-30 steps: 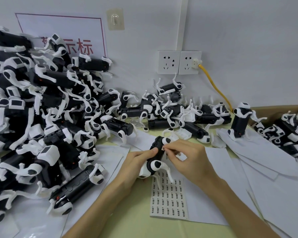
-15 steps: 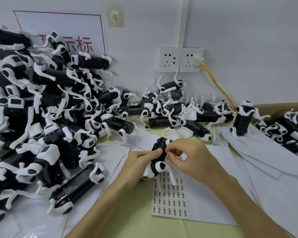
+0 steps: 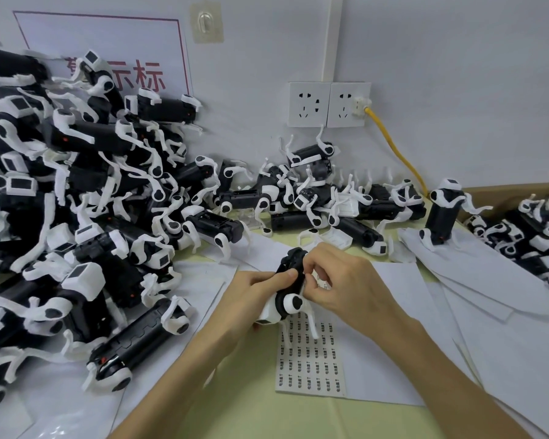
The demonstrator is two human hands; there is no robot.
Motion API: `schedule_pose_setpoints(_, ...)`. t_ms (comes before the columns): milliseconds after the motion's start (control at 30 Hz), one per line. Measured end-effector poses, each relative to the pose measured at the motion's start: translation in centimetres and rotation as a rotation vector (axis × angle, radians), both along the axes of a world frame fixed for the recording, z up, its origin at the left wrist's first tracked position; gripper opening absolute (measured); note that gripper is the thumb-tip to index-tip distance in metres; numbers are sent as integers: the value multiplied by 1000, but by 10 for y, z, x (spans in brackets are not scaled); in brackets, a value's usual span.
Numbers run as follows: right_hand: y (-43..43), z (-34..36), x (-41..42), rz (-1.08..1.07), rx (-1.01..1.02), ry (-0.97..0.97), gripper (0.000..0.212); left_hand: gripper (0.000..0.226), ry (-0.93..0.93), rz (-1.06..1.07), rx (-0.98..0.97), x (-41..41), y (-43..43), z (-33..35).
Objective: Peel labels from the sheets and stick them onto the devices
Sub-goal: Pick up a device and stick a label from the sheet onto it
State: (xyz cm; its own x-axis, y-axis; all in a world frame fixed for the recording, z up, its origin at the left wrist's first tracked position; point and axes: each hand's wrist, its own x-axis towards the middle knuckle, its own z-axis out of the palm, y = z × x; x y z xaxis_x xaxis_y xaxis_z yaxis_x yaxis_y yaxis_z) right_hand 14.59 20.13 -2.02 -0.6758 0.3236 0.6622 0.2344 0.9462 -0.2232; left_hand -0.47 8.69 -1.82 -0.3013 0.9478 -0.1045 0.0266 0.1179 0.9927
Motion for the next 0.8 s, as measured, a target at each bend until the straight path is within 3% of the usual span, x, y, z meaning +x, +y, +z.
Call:
schedule_pose_setpoints(333,14,-14,2,45,-183,119,19,40,-97,54,-83,-5,0,1)
schedule_pose_setpoints(667,13,-21,-4,25,-116,106,11,37,-69,3,-44,-7,4,-5)
schedule_pose_setpoints(800,18,-14,0,-60,-171,331,11,39,-115,47,-88,-8,5,-8)
